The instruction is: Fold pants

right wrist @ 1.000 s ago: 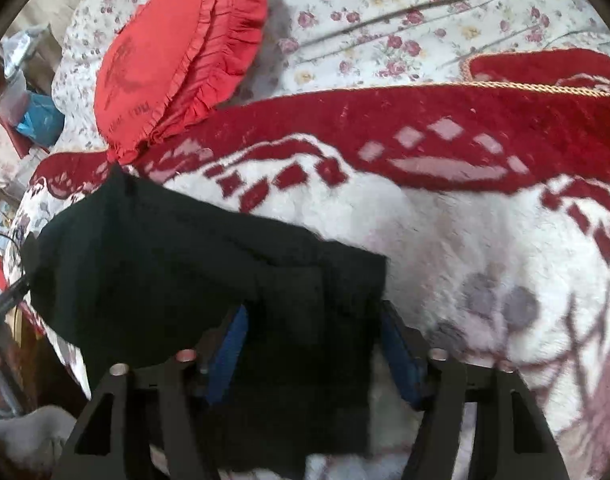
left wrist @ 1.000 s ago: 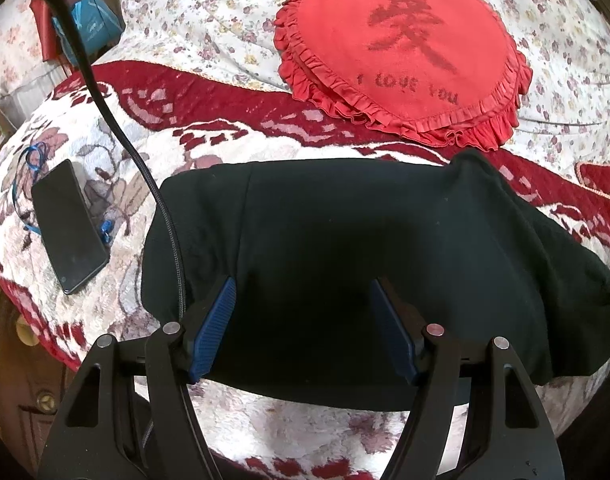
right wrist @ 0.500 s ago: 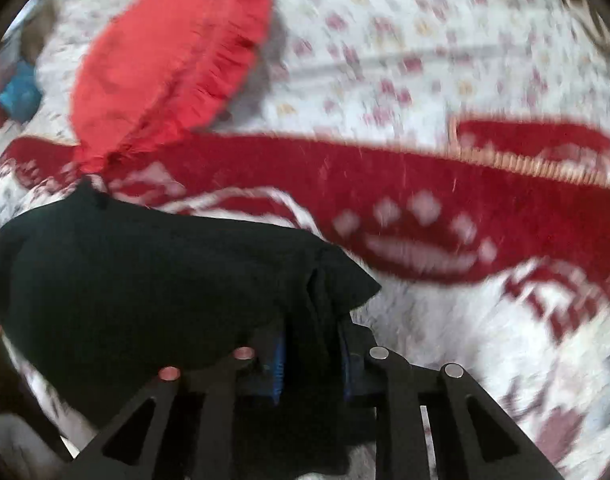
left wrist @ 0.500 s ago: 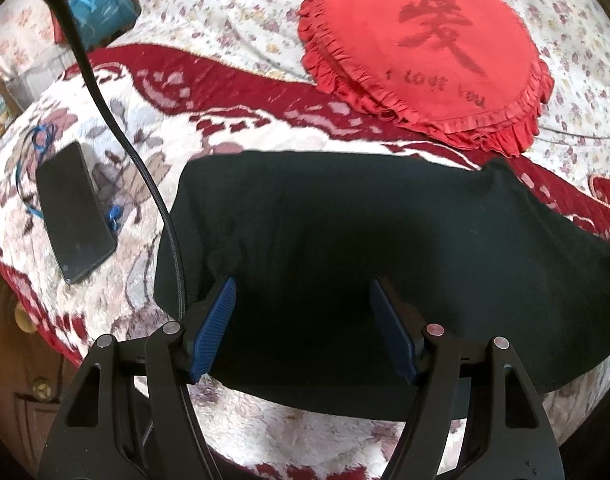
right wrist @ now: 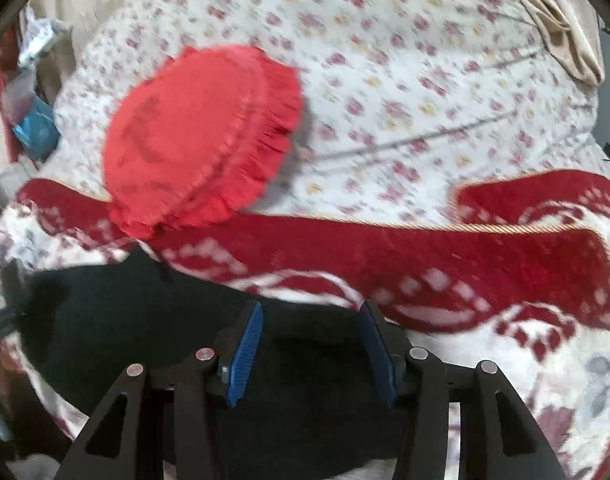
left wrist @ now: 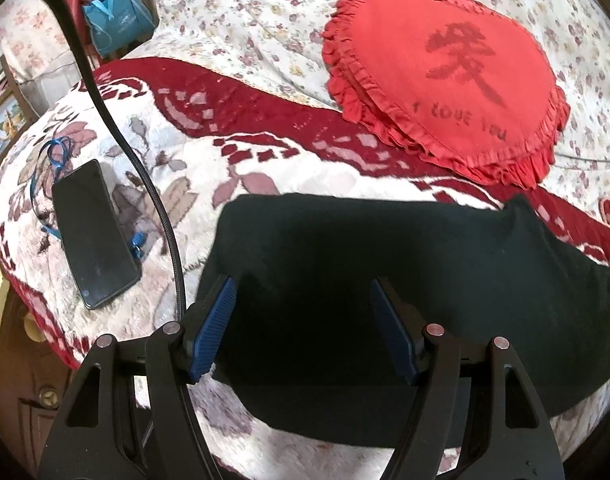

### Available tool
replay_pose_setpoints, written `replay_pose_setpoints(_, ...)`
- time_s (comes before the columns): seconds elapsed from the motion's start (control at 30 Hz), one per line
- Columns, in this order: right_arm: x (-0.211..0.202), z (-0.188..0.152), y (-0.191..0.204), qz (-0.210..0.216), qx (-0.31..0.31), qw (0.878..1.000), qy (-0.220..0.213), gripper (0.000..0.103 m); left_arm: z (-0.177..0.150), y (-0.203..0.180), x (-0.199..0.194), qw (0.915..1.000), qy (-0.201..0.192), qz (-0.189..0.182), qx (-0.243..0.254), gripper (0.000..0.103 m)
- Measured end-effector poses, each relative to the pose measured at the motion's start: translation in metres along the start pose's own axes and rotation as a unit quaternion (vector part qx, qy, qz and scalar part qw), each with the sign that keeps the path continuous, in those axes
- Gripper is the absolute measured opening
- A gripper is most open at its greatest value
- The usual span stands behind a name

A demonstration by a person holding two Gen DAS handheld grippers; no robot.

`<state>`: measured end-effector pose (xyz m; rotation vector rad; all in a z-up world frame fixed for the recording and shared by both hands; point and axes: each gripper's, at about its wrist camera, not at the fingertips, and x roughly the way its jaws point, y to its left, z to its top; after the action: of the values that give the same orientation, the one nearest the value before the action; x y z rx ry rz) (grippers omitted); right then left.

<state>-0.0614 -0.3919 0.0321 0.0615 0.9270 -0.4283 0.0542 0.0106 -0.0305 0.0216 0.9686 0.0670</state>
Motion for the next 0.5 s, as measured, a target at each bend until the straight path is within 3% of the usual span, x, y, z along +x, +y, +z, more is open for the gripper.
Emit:
replay_pose_setpoints(0.23, 0.034, -0.008, 0.072, 0.143, -0.019, 0.989, 0.025, 0.049, 0.009, 0.009, 0.015, 0.9999, 0.002, 0.008, -0.006, 0.07)
replay_pose_setpoints(0.37, 0.064, -0.018, 0.101, 0.164, -0.026, 0.985, 0.05, 0.049, 0.015, 0.015, 0.029, 0.9999, 0.007, 0.01, -0.007, 0.07)
replay_pose_setpoints(0.5, 0.092, -0.019, 0.105, 0.134, -0.022, 0.989, 0.066, 0.049, 0.018, 0.018, 0.043, 0.9998, 0.017, 0.001, -0.007, 0.071)
